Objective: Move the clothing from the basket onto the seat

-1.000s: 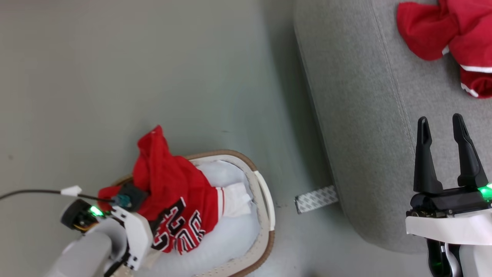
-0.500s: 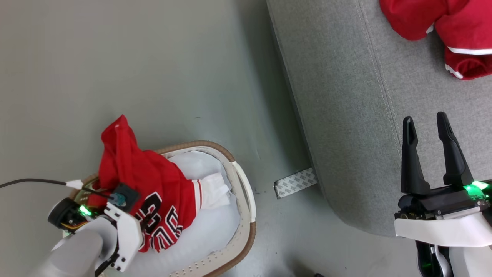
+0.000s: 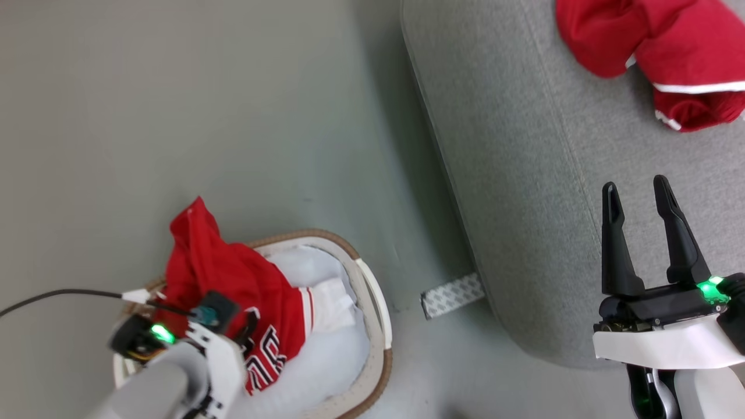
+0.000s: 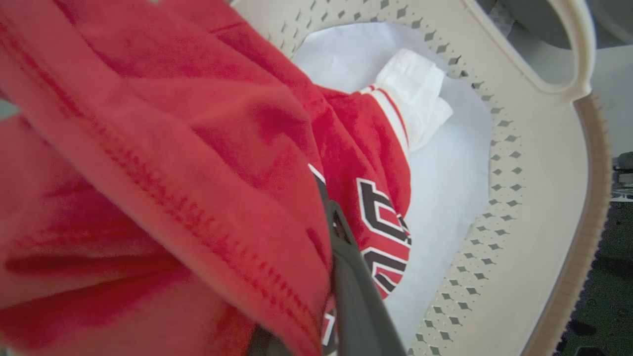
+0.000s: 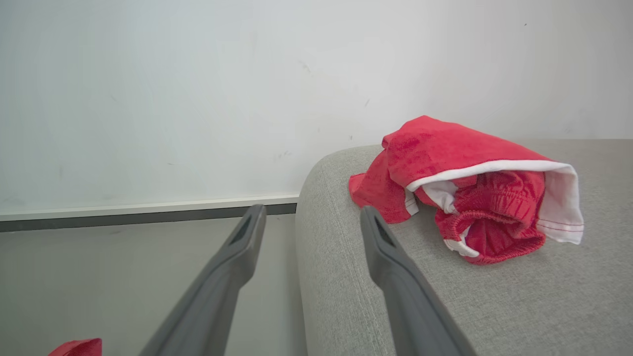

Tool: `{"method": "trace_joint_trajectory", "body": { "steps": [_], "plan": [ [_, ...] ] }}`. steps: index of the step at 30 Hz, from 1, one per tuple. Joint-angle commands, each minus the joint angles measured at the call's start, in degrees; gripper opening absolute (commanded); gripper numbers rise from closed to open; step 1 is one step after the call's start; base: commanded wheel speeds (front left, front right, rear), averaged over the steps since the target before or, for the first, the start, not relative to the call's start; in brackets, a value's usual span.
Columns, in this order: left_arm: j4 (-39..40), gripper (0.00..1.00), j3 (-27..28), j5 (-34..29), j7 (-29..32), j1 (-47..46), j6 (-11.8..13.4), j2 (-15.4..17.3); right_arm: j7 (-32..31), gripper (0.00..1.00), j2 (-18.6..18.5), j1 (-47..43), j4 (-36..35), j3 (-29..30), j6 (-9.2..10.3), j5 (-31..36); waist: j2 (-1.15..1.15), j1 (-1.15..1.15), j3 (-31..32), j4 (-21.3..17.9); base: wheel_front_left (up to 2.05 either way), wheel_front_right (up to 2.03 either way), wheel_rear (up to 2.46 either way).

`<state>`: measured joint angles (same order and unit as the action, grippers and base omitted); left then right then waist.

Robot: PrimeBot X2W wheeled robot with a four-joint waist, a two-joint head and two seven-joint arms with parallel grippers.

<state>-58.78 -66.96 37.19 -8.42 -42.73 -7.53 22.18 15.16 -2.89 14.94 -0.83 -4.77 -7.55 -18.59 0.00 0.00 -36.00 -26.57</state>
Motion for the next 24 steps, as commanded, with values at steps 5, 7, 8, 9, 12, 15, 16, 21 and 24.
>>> {"method": "trace_joint_trajectory", "body": {
  "steps": [5,7,8,9,12,15,16,21,24],
  "plan": [
    [2.85,0.0,-1.78,3.24,-3.02,0.9,0.08,-1.69,-0.01,1.0,0.0,0.05,1.41,1.59,0.13,2.22,0.0,0.0,6.24,2.78,0.0,0.0,0.0],
    [3.88,0.0,-2.22,4.38,-4.18,0.95,0.08,-2.8,-0.01,1.0,-0.02,-0.43,1.94,2.36,0.13,2.96,0.0,0.0,8.48,3.98,0.0,0.0,0.0],
    [4.44,0.0,-2.3,5.04,-4.73,0.97,0.08,-3.29,-0.01,1.0,-0.02,-0.61,2.22,2.66,0.13,3.33,0.0,0.0,9.52,4.58,0.0,0.0,0.0],
    [4.99,0.0,-2.41,5.52,-5.23,0.95,0.07,-3.77,-0.01,1.0,-0.03,-0.81,2.49,3.0,0.13,3.7,0.0,0.0,10.73,5.3,0.0,0.0,0.0],
    [7.4,0.0,-2.38,6.83,-6.26,0.95,0.07,-5.24,-0.01,1.0,-0.03,-1.49,3.51,3.76,0.13,4.44,0.0,0.0,14.45,7.56,0.0,0.0,0.0],
    [9.74,0.0,-2.22,8.14,-6.72,1.3,0.08,-6.27,-0.02,1.0,-0.04,-1.63,5.07,4.0,0.13,5.52,0.0,0.0,18.1,9.69,0.0,0.0,0.0],
    [10.39,0.0,-2.03,8.4,-6.78,1.48,0.08,-6.66,-0.02,1.0,-0.04,-1.66,5.69,4.06,0.13,5.72,0.0,0.0,19.26,10.36,0.0,0.0,0.0],
    [16.1,0.0,2.9,7.8,-6.74,2.32,0.08,-7.69,-0.02,1.0,-0.06,-2.25,8.36,3.98,0.13,6.76,0.0,0.0,24.95,14.3,0.0,0.0,0.0],
    [19.03,0.0,5.62,6.85,-6.75,3.08,0.08,-7.9,-0.02,1.0,-0.08,-2.74,9.51,4.09,0.13,6.58,0.0,0.0,27.19,16.06,0.0,0.0,0.0]
  ]
}}
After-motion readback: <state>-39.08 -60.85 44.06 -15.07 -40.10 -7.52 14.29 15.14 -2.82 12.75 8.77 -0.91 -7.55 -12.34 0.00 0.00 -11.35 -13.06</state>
